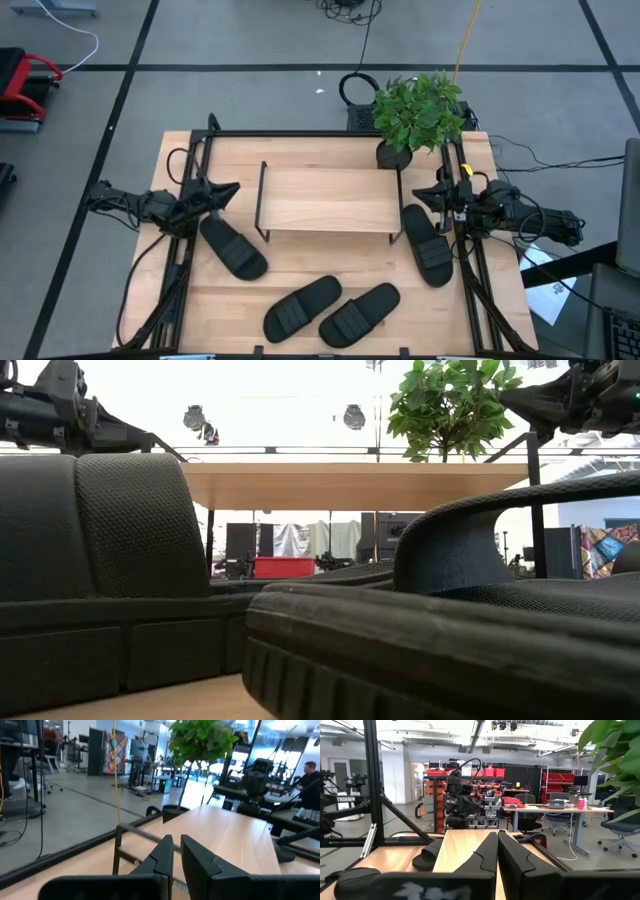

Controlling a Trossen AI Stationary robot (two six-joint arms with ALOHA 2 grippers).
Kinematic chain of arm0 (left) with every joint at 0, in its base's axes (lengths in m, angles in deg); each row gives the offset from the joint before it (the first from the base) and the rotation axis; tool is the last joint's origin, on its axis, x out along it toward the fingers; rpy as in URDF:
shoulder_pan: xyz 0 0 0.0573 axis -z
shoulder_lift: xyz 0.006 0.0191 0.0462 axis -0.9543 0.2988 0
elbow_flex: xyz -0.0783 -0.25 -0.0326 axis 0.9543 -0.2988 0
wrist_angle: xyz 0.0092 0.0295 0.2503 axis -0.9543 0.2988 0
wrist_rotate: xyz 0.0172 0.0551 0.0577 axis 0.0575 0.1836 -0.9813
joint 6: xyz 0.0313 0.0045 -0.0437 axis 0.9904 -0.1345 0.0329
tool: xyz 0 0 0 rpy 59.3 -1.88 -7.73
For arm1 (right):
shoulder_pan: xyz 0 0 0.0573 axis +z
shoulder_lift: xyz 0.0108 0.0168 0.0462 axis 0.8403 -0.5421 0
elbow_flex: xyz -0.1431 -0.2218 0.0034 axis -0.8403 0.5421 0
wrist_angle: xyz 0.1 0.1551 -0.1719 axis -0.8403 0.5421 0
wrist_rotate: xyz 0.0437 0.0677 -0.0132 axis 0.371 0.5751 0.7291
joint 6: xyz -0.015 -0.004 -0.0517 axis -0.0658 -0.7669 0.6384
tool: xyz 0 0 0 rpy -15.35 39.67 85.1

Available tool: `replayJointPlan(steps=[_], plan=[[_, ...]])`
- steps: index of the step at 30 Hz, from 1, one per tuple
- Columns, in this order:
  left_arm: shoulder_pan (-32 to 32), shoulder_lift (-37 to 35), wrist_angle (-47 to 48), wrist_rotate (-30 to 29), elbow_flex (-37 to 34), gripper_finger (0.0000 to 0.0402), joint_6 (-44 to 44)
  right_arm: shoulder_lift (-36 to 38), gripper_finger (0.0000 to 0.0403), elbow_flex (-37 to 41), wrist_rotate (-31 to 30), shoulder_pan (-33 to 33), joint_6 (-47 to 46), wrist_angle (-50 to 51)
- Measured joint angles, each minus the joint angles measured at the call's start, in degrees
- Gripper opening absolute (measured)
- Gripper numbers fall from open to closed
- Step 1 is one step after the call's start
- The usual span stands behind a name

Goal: Pick and place slides into the shelf
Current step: Put the black slide on the shelf

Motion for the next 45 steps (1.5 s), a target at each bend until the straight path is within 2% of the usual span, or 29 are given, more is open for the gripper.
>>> replayJointPlan(steps=[3,7,14,19,21,27,34,38,41,45], plan=[[0.0,0.0,-3.8,0.0,0.0,0.0035,4.6,-1.1,0.0023,-3.1,-0.5,0.0,0.0,4.5],[0.0,0.0,-8.0,0.0,0.0,0.0035,9.2,-4.9,0.0050,-9.5,-3.5,0.2,-1.0,16.3],[0.0,0.0,-9.0,0.0,0.0,0.0035,17.4,-14.5,0.0078,-21.5,2.7,1.4,-7.1,34.8],[0.0,0.0,-8.9,0.1,0.0,0.0035,18.5,-21.1,0.0080,-27.6,1.4,2.4,-9.8,43.8],[0.0,0.0,-8.5,0.1,0.0,0.0035,18.5,-22.9,0.0080,-27.9,-0.2,2.4,-11.6,44.6],[0.0,0.0,-7.3,0.1,0.0,0.0035,18.5,-27.1,0.0079,-28.6,0.0,2.4,-12.7,49.4],[0.0,0.0,-6.7,0.0,0.0,0.0035,18.3,-26.9,0.0054,-29.1,11.8,4.9,-11.9,53.4],[0.0,0.0,-5.9,0.0,0.0,0.0035,18.3,-26.8,0.0028,-30.0,12.1,9.1,-15.5,59.0],[0.0,0.0,-5.7,0.1,0.0,0.0035,17.6,-26.8,0.0006,-30.0,12.1,14.2,-17.7,59.3],[0.0,0.0,-4.4,0.1,0.0,0.0035,16.5,-26.8,0.0002,-30.0,10.8,21.5,-20.0,57.7]])
